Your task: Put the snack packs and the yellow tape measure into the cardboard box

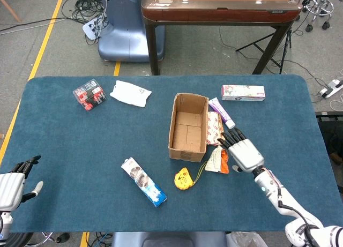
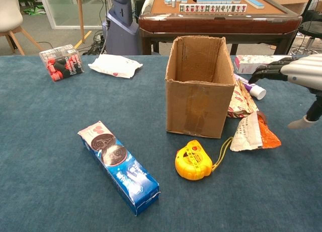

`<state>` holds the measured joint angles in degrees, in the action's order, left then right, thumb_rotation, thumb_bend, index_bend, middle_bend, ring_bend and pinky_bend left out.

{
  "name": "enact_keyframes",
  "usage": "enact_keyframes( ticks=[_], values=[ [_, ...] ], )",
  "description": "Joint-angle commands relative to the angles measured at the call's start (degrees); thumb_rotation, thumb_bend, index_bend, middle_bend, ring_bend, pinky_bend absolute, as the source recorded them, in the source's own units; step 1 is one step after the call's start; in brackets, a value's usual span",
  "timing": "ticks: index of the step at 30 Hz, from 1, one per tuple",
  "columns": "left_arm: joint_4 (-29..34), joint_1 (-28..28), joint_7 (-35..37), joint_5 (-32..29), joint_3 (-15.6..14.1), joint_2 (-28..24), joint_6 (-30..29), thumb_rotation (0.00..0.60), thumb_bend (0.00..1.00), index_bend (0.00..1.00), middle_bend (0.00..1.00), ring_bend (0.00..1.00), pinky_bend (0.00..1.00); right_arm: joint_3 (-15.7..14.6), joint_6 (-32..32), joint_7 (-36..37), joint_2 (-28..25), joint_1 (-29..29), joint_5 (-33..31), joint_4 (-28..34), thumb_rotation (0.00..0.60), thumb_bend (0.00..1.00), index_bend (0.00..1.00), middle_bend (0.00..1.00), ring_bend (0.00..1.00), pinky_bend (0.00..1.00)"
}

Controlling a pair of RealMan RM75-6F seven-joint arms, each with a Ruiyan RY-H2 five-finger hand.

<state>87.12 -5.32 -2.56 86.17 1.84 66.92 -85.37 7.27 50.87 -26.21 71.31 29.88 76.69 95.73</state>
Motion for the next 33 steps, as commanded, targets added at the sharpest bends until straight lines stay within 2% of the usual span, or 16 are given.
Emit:
enact_keyframes(
  ticks=[1, 10, 16, 20, 22, 25, 28, 33],
  values=[
    [0.04, 0.04, -0.07, -0.05, 0.06, -0.03, -0.08, 0.6, 0.26, 0.17, 0.31, 0.31, 0.62, -0.38, -2.64, -0.94, 1.7, 2.03, -1.52, -1.52, 0.6, 0.0, 0.13, 0.09, 0.03, 0.03],
    [0.29, 0.2, 0.21, -0.43, 0.34, -0.4, -0.29, 0.6, 0.26, 0.17, 0.33, 0.31, 0.62, -2.35, -8.17, -2.99, 5.13, 6.23, -6.18, -5.5, 0.6, 0.0, 0.16, 0.16, 0.05, 0.03],
    [0.46, 0.25, 0.46, -0.29, 0.39, -0.57, -0.45, 0.6, 0.26, 0.17, 0.33, 0.32, 0.62, -3.73, -8.74, -4.18, 6.53, 7.3, -8.78, -7.2, 0.6, 0.0, 0.19, 0.2, 0.08, 0.03],
    [0.52, 0.24, 0.35, -0.23, 0.35, -0.6, -0.39, 0.6, 0.26, 0.17, 0.34, 0.32, 0.62, -4.4, -7.95, -4.16, 6.98, 7.48, -9.18, -7.49, 0.6, 0.0, 0.23, 0.27, 0.15, 0.04],
    [0.55, 0.26, 0.27, -0.22, 0.33, -0.59, -0.4, 0.6, 0.26, 0.17, 0.34, 0.32, 0.62, -4.65, -7.19, -4.07, 7.24, 7.43, -8.87, -7.67, 0.6, 0.0, 0.28, 0.32, 0.21, 0.1],
    [0.53, 0.24, 0.2, -0.27, 0.37, -0.55, -0.35, 0.6, 0.26, 0.17, 0.34, 0.32, 0.62, -4.99, -6.2, -3.9, 7.66, 7.4, -8.55, -7.98, 0.6, 0.02, 0.38, 0.45, 0.35, 0.27],
    [0.53, 0.21, 0.09, -0.29, 0.36, -0.52, -0.27, 0.6, 0.26, 0.17, 0.34, 0.32, 0.62, -5.33, -5.18, -3.96, 8.12, 7.29, -8.38, -8.33, 0.6, 0.1, 0.51, 0.57, 0.48, 0.45],
    [0.49, 0.2, 0.07, -0.38, 0.34, -0.51, -0.11, 0.6, 0.26, 0.17, 0.34, 0.32, 0.62, -5.44, -2.82, -2.36, 7.63, 6.57, -7.4, -7.36, 0.6, 0.16, 0.62, 0.66, 0.58, 0.57]
  ],
)
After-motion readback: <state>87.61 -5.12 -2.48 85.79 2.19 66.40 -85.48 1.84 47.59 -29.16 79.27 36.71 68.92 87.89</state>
